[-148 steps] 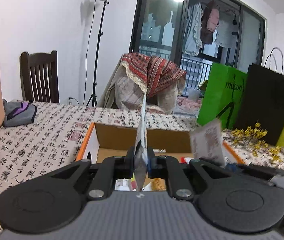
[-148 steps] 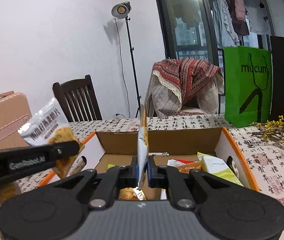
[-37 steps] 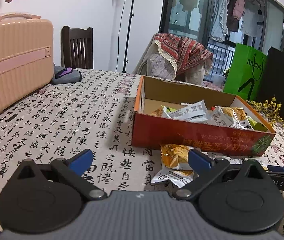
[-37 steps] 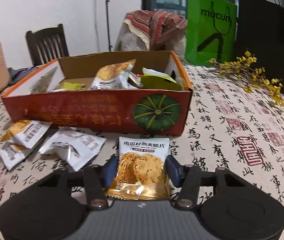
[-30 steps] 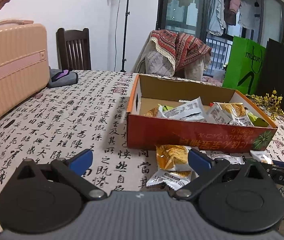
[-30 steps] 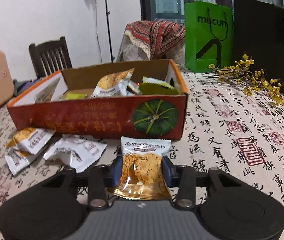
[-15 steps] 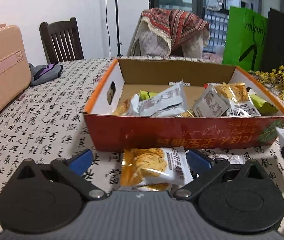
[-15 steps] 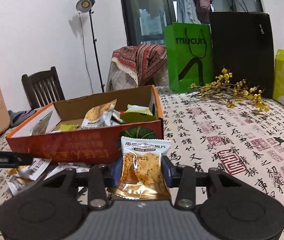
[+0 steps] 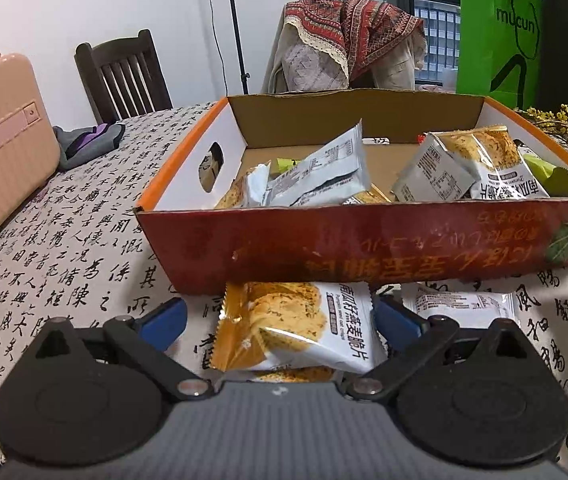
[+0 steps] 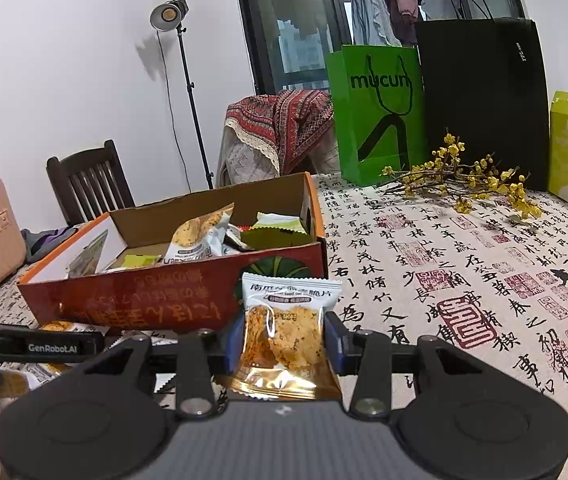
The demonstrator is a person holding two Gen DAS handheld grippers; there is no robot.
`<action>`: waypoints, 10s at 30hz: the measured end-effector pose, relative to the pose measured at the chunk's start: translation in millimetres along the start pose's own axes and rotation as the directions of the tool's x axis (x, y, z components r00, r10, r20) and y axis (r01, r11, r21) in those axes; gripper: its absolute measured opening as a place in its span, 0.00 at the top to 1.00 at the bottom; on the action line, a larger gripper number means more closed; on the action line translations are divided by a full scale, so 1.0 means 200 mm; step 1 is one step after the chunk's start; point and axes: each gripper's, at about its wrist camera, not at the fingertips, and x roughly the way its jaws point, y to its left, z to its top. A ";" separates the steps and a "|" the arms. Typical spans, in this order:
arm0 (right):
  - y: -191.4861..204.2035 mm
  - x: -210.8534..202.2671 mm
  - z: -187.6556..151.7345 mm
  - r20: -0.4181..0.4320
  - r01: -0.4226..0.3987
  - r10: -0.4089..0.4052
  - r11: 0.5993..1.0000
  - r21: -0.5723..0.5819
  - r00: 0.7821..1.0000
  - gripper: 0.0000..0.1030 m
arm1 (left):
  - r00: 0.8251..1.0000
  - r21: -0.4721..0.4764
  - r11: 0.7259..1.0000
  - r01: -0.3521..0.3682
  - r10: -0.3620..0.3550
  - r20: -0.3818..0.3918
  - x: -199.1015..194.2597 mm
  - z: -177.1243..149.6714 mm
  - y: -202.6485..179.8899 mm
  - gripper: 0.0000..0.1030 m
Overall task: Organize snacks
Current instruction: 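Grasp a cracker packet with the left tool while the right tool holds its packet, then carry both cracker packets over the box, lower them in and open both tools, then lift both open tools up out of the box, then move both open tools back toward the packets on the cloth, then grasp the gold-and-white cracker packet with the left tool, then grasp a white packet with the right tool while the left tool holds its packet, then carry both held packets over the box, lower them in and open both tools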
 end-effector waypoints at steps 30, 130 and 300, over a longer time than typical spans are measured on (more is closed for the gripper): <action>0.01 0.02 0.00 -0.020 0.019 -0.019 1.000 -0.009 1.000 0.60 | 0.996 -0.044 0.995 0.088 -0.087 0.013 -0.16 -0.15 0.21 0.31; 0.26 0.36 0.42 0.113 -0.058 0.062 0.997 -0.045 0.992 0.00 | 0.912 -0.167 0.970 0.178 -0.099 0.398 -0.08 0.30 0.22 0.00; 0.56 -0.04 0.03 -0.112 -0.066 0.039 0.966 -0.252 0.993 0.53 | 0.960 -0.233 0.960 0.157 -0.092 0.265 -0.31 -0.21 0.58 0.55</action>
